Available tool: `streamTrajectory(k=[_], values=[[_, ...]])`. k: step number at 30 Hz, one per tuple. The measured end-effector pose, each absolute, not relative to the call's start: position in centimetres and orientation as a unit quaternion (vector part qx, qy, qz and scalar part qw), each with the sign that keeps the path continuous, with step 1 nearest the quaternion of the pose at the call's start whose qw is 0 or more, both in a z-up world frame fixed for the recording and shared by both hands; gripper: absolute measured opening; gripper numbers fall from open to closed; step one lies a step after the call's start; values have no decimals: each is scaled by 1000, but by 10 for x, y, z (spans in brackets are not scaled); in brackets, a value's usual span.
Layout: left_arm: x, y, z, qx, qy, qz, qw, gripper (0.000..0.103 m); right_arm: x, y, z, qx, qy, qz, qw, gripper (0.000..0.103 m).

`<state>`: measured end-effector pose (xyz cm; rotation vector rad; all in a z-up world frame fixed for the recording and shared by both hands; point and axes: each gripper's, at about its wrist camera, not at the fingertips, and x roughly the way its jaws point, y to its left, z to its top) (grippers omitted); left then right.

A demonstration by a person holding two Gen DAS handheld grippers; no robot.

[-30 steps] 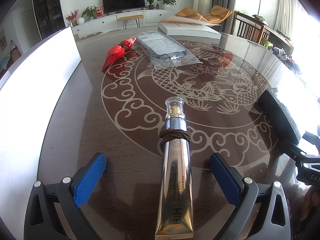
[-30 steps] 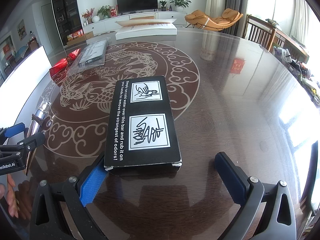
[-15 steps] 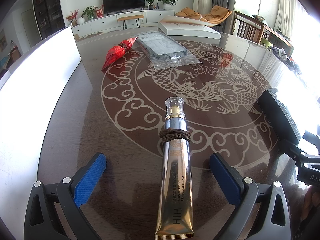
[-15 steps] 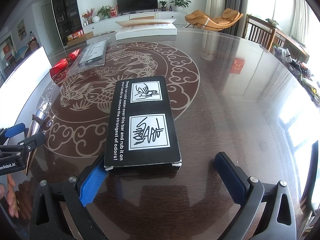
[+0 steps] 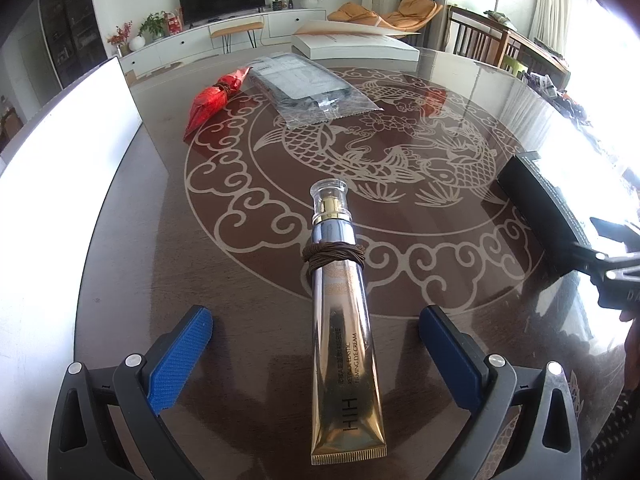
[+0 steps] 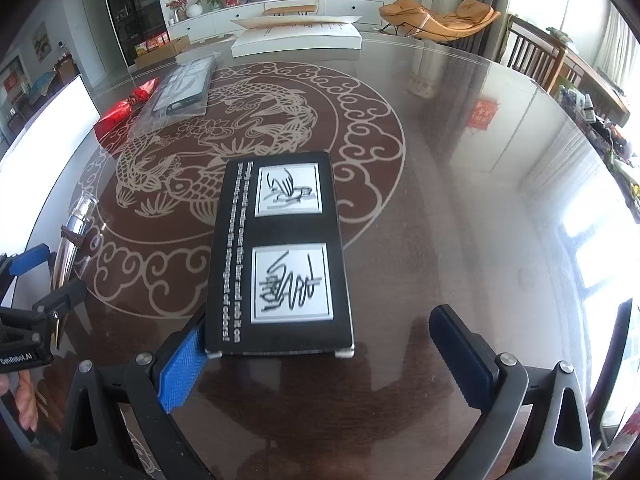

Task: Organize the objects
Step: 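Carry the tube and soap box over the white bin and release them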

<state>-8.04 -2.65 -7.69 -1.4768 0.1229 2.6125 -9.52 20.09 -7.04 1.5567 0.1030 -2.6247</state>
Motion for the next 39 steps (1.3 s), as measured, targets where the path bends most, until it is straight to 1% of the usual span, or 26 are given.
streamTrajectory(k=[1, 2, 3, 4, 5, 7, 12, 16, 21, 24, 26, 30, 33, 34, 35, 36, 37, 39], values=[[-80, -26, -76, -494, 42, 866, 69, 103, -104, 201, -68, 519, 36, -852, 52, 103], [-79, -25, -75, -490, 43, 867, 73, 96, -115, 201, -68, 535, 35, -842, 63, 103], [-76, -24, -71, -479, 46, 873, 79, 69, -124, 200, -69, 547, 31, -833, 76, 99], [-74, -22, -68, -471, 50, 877, 85, 36, -130, 199, -69, 551, 30, -829, 90, 76], [-74, -22, -66, -470, 49, 876, 92, 25, -133, 197, -68, 551, 29, -827, 106, 59], [-72, -27, -65, -468, 31, 878, 97, 25, -132, 193, -65, 550, 59, -828, 89, 59], [-35, -43, -39, -430, -16, 895, 117, 25, -103, 195, -39, 530, 1, -841, 111, 58], [-1, -61, 0, -389, -54, 910, 130, 25, -85, 169, -7, 511, -30, -846, 145, 58], [40, -118, 65, -321, -104, 934, 118, 25, -67, 85, 48, 467, -16, -854, 228, 58], [64, -167, 96, -289, -123, 946, 82, 25, -56, 18, 77, 439, -8, -851, 287, 58], [73, -203, 102, -292, -128, 947, 40, 25, -51, -29, 89, 429, -5, -841, 330, 59], [81, -272, 85, -330, -125, 933, -71, 25, -35, -116, 94, 425, 16, -815, 393, 59], [81, -306, 57, -381, -98, 905, -162, 27, -25, -163, 79, 438, 18, -793, 424, 60], [80, -314, 49, -397, -92, 894, -184, 36, -23, -176, 71, 446, 20, -786, 428, 61], [79, -320, 41, -410, -90, 886, -197, 46, -22, -187, 61, 455, 23, -778, 433, 66], [78, -324, 35, -419, -91, 880, -204, 74, -21, -194, 52, 465, 26, -771, 434, 68], [77, -326, 31, -422, -92, 877, -210, 89, -21, -196, 46, 470, 25, -770, 431, 69], [82, -323, 30, -409, -88, 882, -216, 89, -18, -186, 43, 458, 19, -780, 426, 69]])
